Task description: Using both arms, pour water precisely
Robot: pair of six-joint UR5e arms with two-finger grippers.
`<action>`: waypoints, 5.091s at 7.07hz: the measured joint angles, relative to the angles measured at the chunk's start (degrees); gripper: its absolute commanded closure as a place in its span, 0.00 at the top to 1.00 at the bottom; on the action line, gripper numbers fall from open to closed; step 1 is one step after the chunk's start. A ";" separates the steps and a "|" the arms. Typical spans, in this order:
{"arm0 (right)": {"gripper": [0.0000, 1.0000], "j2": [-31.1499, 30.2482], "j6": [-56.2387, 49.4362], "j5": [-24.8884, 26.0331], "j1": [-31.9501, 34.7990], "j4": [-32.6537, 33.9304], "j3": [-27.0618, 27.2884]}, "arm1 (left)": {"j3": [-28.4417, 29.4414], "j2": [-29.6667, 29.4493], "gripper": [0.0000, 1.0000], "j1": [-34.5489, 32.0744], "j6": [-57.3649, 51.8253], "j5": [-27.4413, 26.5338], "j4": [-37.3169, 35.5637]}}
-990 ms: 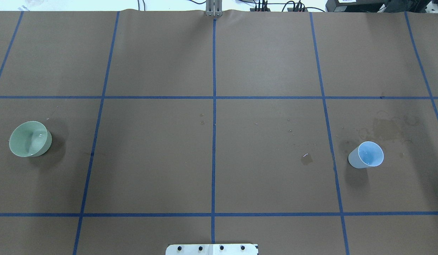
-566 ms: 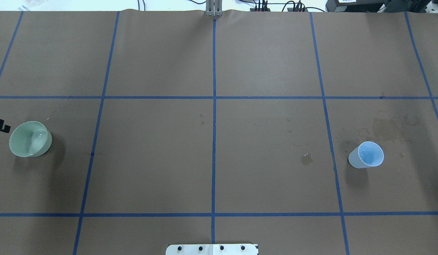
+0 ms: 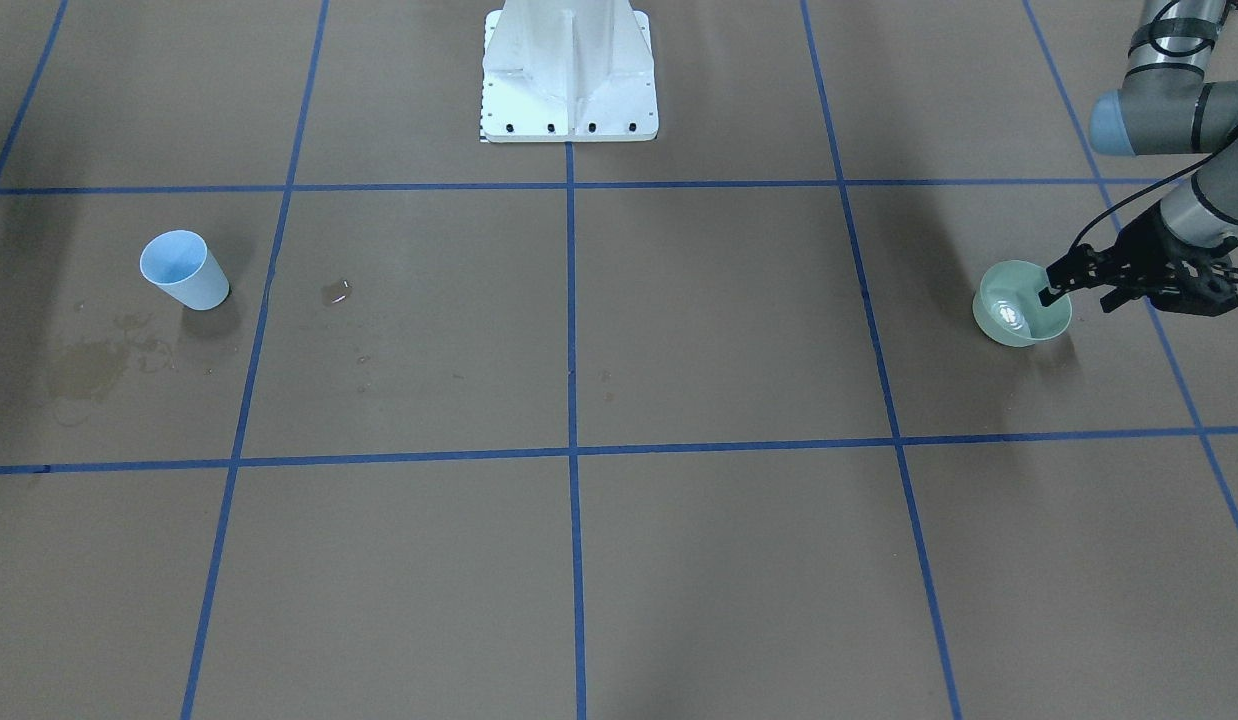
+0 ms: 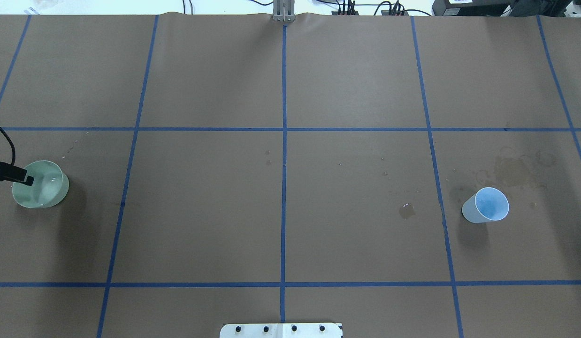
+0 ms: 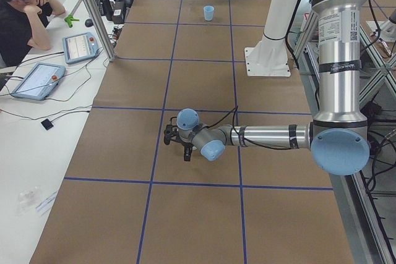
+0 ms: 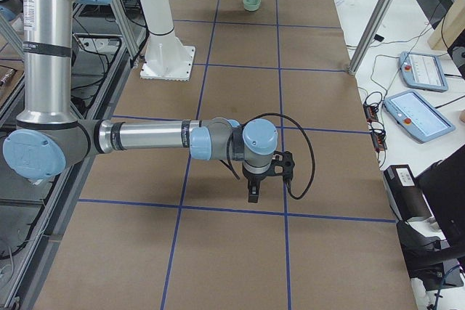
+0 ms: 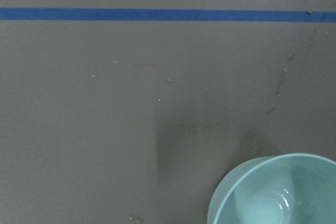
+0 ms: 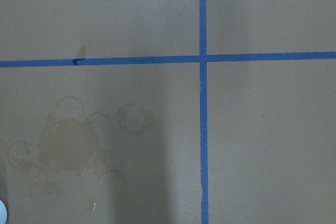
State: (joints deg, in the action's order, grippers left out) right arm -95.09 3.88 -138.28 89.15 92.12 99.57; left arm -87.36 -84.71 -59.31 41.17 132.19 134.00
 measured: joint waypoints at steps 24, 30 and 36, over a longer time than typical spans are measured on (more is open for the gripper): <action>1.00 0.00 -0.77 0.65 0.04 -0.11 -0.07 | 9.73 -51.24 1.00 25.12 45.30 -17.87 -24.96; 1.00 -1.09 17.03 4.71 -1.70 -5.20 15.41 | -18.30 -40.38 1.00 14.65 38.90 -11.32 -44.40; 1.00 -21.97 50.54 27.47 -27.05 -28.23 34.06 | -24.50 -32.64 1.00 14.15 38.63 -12.13 -44.97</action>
State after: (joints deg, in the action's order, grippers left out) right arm -117.07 54.42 -110.81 62.10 63.89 133.63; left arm -111.86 -117.36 -45.15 79.79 120.07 89.03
